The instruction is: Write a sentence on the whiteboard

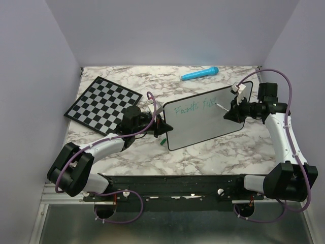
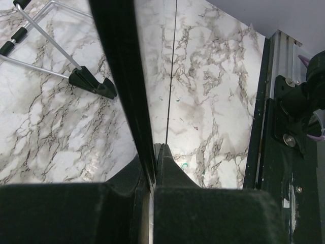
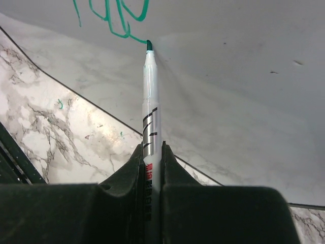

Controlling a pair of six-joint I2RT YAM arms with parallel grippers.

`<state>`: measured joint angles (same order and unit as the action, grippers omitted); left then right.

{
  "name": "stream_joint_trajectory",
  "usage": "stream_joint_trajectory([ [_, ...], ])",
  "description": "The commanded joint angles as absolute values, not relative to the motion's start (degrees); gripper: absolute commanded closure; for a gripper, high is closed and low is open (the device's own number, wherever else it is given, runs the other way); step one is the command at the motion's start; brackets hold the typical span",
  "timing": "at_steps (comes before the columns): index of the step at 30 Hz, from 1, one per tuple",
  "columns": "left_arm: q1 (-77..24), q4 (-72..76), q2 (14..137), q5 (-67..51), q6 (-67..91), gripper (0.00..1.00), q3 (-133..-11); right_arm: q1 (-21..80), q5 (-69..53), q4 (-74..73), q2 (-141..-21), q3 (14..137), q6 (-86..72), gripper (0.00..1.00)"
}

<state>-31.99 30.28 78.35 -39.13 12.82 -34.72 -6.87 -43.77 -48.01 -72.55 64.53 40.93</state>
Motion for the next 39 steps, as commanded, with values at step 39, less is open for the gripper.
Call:
stream_joint_trajectory([
  [39,-31.9,20.7,81.1,-37.4,5.1,1.0,-33.6,-8.6,-42.0,-46.6,-70.6,62.8,40.5,1.0],
])
